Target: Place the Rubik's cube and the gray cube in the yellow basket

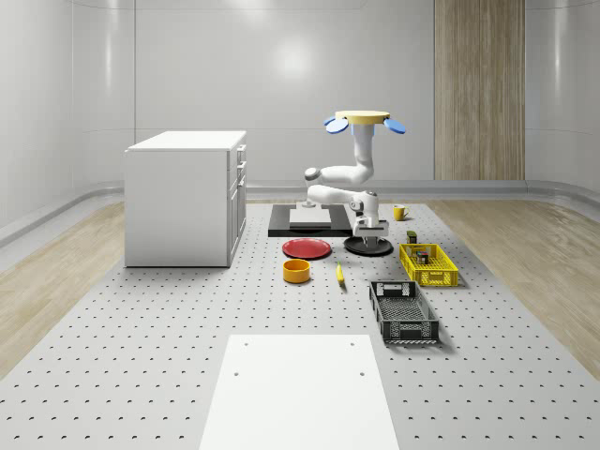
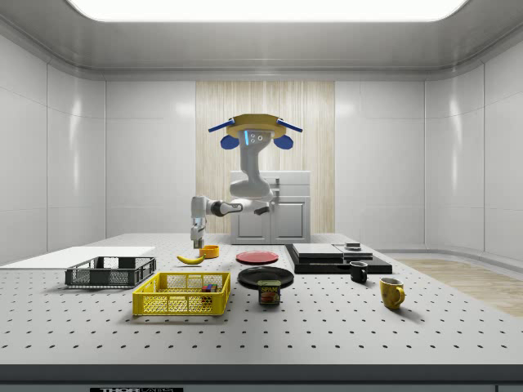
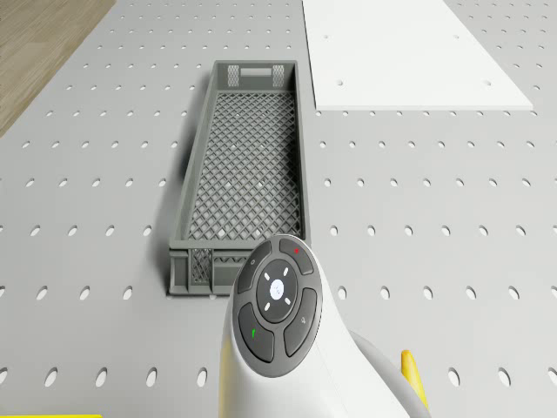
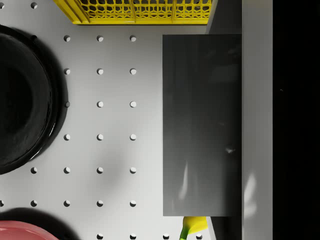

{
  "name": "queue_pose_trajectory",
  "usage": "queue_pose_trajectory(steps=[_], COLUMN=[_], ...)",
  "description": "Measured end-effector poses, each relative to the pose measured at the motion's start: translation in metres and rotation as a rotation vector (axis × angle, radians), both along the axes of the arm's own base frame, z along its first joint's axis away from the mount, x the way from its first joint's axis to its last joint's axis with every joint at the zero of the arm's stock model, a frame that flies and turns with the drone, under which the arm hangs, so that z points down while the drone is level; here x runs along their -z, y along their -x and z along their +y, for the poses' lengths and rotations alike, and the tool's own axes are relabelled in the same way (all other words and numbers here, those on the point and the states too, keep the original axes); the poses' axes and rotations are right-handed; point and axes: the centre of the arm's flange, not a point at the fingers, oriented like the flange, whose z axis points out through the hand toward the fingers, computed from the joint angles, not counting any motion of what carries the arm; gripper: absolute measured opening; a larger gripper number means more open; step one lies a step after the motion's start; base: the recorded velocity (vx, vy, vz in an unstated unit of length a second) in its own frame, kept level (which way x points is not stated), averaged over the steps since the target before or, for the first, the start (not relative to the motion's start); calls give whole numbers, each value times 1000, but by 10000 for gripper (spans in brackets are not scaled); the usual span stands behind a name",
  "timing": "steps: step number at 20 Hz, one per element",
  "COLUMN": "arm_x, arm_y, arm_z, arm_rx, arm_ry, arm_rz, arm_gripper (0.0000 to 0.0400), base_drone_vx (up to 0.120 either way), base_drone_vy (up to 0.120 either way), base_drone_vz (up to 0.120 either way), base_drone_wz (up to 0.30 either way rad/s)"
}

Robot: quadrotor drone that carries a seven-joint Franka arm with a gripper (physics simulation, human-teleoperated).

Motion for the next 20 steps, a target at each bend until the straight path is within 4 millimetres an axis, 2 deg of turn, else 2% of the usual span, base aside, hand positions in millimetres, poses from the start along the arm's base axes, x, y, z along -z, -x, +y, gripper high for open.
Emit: queue_pose_trajectory(steps=[2, 6, 20], arm_x=[0, 0, 0], arm_y=[0, 0, 0], arm_z=[0, 0, 0], arm_rx=[0, 0, 0], arm_ry=[0, 0, 0], arm_rz=[0, 0, 0], arm_gripper=[250, 250, 250], base_drone_vx=[0, 0, 0], base_drone_vy=[120, 120, 120], base_drone_vz=[0, -90, 0], base_drone_wz=[0, 0, 0])
